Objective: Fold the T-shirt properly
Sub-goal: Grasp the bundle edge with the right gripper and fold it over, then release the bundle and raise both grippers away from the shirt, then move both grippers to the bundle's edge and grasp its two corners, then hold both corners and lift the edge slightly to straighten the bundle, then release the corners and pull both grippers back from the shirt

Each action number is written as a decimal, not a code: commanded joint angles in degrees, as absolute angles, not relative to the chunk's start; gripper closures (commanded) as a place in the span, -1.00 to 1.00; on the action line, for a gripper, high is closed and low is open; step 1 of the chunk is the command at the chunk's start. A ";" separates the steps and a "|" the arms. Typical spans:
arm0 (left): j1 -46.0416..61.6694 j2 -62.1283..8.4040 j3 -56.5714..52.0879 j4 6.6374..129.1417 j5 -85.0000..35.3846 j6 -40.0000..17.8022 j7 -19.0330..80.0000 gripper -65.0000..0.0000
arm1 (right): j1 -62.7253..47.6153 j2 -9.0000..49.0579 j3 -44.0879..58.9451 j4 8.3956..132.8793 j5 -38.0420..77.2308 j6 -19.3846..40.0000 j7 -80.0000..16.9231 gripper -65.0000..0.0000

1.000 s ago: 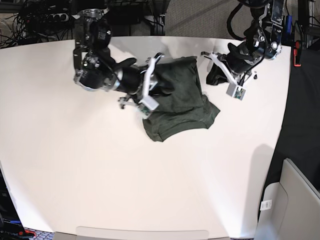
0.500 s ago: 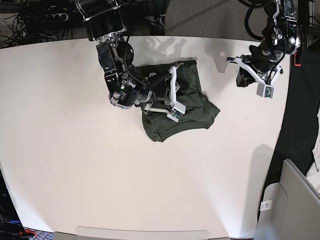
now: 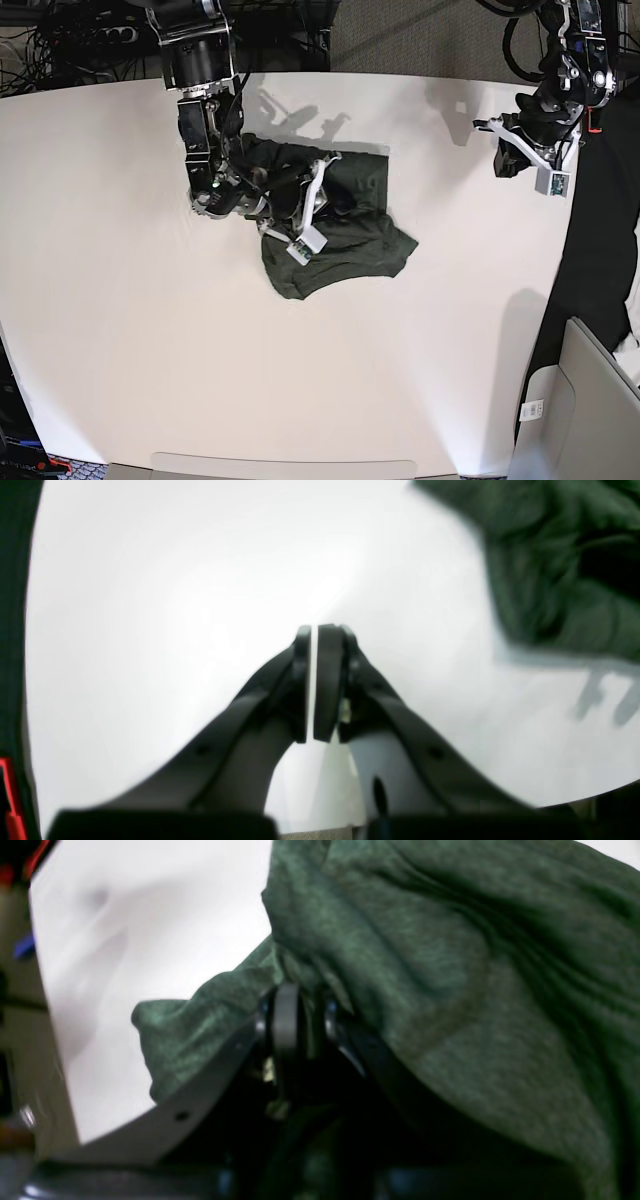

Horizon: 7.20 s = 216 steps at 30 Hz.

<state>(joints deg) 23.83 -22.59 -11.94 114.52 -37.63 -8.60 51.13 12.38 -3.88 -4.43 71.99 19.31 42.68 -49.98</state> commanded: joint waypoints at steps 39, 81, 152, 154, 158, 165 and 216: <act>23.25 -19.91 -10.51 117.05 -38.46 -8.84 50.15 0.99 | -6.90 17.45 22.37 116.79 39.08 40.00 -73.54 0.86; 8.57 0.04 34.68 108.18 -38.02 -8.84 45.93 0.60 | -9.54 15.69 31.52 112.48 33.71 40.00 -71.69 0.84; 1.36 -0.84 31.87 93.85 -38.29 -0.84 38.73 1.00 | 0.13 11.56 32.75 100.62 41.80 40.00 -71.96 0.06; 1.36 -0.92 31.87 93.85 -38.29 -0.84 38.81 1.00 | 0.13 11.38 32.75 98.68 41.80 40.00 -71.87 0.07; 1.54 -1.01 31.87 93.85 -38.29 -0.84 38.90 1.00 | 0.48 10.59 32.75 92.97 41.80 40.00 -71.69 0.07; 1.63 -1.01 31.87 93.85 -38.29 -0.84 38.90 1.00 | 1.27 9.27 32.75 91.74 41.80 40.00 -71.69 0.07; 6.55 -2.68 31.08 102.02 -38.11 -0.75 38.37 1.00 | -5.58 16.75 33.27 90.77 69.49 40.00 -72.13 0.94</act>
<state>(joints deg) 7.11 -3.27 31.27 100.82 -37.41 0.01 39.33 -5.98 15.33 32.80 89.62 67.64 39.66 -73.10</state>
